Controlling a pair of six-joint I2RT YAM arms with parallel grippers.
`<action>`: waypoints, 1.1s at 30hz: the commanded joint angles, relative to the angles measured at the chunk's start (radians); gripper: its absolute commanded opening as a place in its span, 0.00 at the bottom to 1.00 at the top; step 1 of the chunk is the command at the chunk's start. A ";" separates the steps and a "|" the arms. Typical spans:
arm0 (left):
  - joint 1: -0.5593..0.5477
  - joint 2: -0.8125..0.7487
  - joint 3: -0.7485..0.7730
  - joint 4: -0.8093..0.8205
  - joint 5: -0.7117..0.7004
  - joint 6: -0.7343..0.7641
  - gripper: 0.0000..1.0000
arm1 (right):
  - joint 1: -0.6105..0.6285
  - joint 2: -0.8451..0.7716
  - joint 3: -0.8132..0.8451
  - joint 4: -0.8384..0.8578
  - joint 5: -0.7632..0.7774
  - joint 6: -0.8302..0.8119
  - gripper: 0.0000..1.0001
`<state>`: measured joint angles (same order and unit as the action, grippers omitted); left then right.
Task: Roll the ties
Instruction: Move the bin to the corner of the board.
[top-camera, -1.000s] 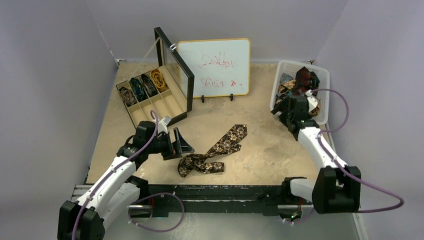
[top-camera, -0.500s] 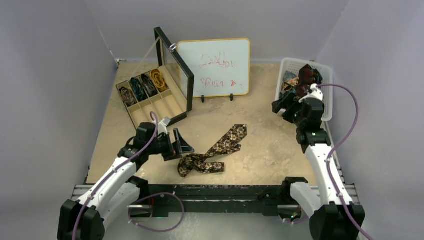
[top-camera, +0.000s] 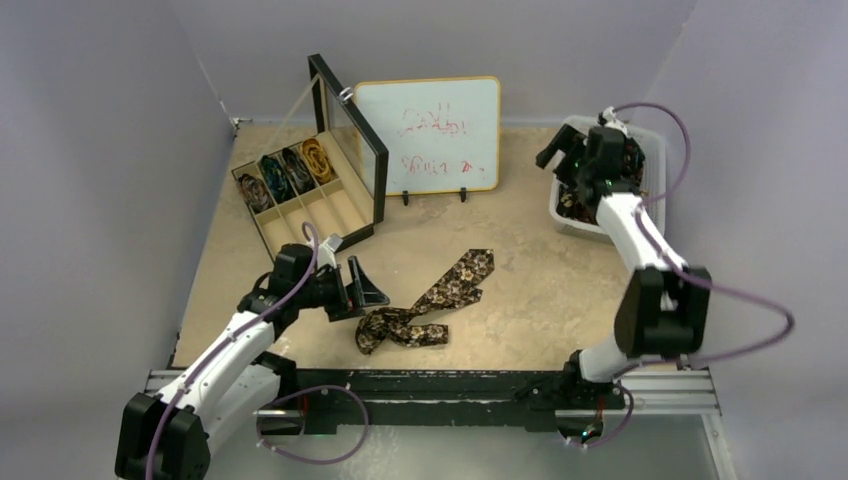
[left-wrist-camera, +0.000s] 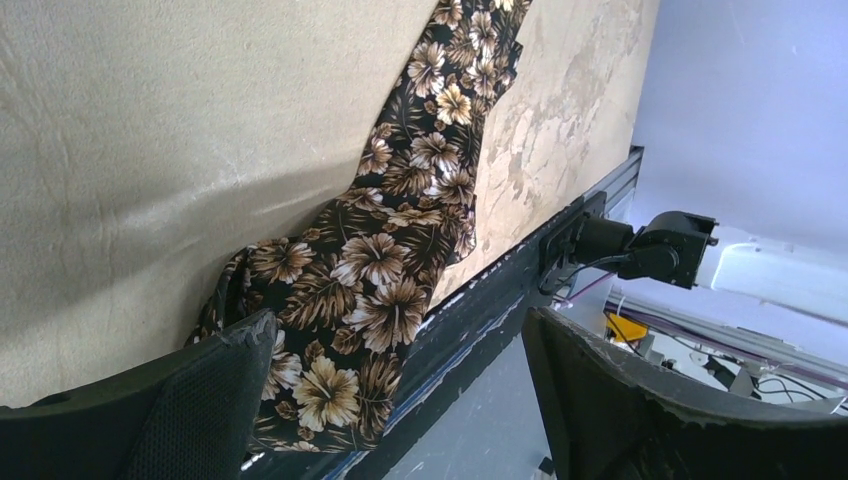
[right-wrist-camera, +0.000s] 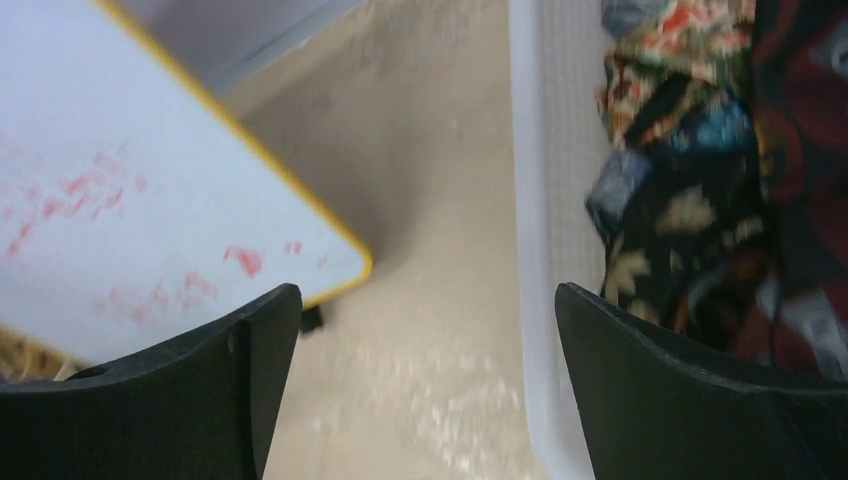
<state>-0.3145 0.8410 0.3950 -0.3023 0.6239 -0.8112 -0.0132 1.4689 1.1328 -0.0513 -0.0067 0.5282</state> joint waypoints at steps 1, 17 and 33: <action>0.003 0.008 0.045 -0.009 0.005 0.036 0.91 | 0.005 0.253 0.224 0.028 0.117 -0.028 0.99; 0.003 0.003 0.031 -0.023 -0.033 -0.017 0.91 | 0.167 0.701 0.807 -0.156 0.091 -0.293 0.98; 0.003 -0.057 -0.008 -0.060 -0.039 -0.075 0.88 | 0.318 -0.359 -0.373 0.262 -0.169 -0.256 0.95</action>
<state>-0.3145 0.8001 0.3943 -0.3660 0.5869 -0.8577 0.2939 1.2449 0.9478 0.0422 -0.0021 0.2882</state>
